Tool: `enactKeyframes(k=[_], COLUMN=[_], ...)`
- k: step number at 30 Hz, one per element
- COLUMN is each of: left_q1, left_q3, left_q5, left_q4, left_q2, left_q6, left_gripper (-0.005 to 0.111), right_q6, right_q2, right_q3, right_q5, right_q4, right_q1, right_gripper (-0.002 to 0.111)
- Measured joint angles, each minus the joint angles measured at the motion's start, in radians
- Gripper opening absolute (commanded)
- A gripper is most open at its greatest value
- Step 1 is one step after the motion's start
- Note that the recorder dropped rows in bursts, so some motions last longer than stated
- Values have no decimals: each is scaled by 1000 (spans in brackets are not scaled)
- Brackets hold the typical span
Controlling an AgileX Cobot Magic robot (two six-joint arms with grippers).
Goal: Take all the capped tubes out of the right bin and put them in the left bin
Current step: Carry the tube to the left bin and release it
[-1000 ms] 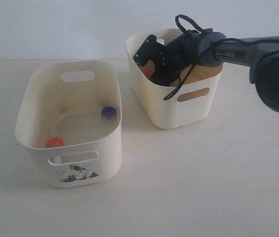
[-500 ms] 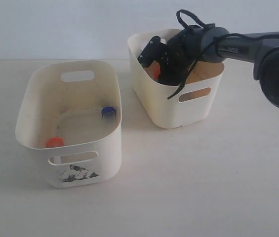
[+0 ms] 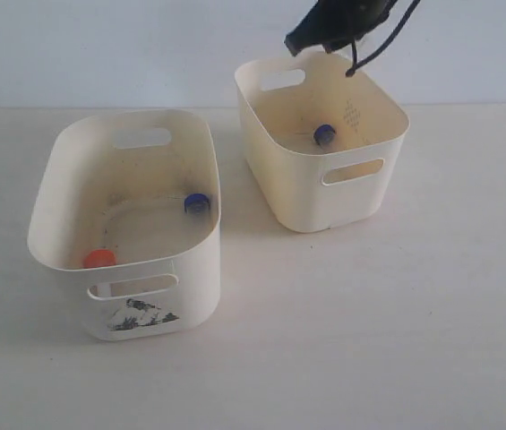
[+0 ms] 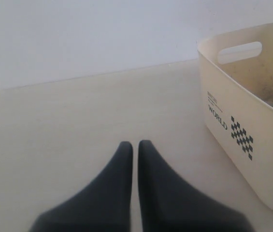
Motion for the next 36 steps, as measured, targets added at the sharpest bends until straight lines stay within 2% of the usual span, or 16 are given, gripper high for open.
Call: enactKeyframes(k=[11,16,25,27,33,34,36], left_q1=[0,0,0,0,0,0,0], left_q3=[0,0,0,0,0,0,0], left_q5=[0,0,0,0,0,0,0], left_q4=[0,0,0,0,0,0,0], left_q2=[0,0,0,0,0,0,0], left_q6=[0,0,0,0,0,0,0], left_gripper=[4,4,4,4,4,4,4], right_q6=[31,37,95,113,142,148,167], right_q2=[-157,-157,-111,-77,16,29,48], right_q3=[0,0,0,0,0,0,0], right_q5=[200,208,209,207,168,162,159], right_q4=[587,644,658,658,658,660,662], right_q1=[13,74,246,280,358,364,367], right_gripper=[0,0,1,8,58,63,65])
